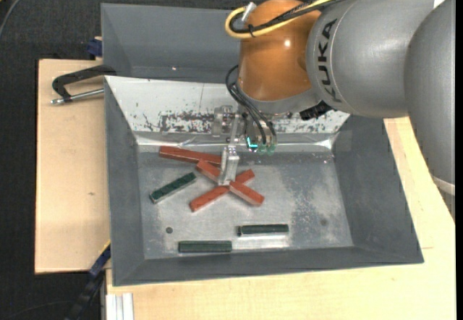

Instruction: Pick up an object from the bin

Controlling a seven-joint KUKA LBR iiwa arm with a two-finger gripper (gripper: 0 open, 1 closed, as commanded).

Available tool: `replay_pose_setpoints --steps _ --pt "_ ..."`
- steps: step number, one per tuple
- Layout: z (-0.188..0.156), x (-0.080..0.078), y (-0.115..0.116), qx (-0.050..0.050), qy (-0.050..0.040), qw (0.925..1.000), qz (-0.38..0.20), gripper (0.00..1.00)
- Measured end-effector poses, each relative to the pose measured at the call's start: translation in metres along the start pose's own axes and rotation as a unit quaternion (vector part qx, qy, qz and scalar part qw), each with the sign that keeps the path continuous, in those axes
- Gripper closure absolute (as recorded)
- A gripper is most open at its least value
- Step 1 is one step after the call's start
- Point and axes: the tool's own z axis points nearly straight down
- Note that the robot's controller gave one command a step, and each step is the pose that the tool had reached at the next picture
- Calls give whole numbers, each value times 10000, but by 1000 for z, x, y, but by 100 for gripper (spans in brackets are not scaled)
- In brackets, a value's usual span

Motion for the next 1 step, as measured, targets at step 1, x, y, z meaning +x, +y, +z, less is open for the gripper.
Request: replay_pose_setpoints --steps 1 --pt "98 1 16 -8 -32 9987 516 0"
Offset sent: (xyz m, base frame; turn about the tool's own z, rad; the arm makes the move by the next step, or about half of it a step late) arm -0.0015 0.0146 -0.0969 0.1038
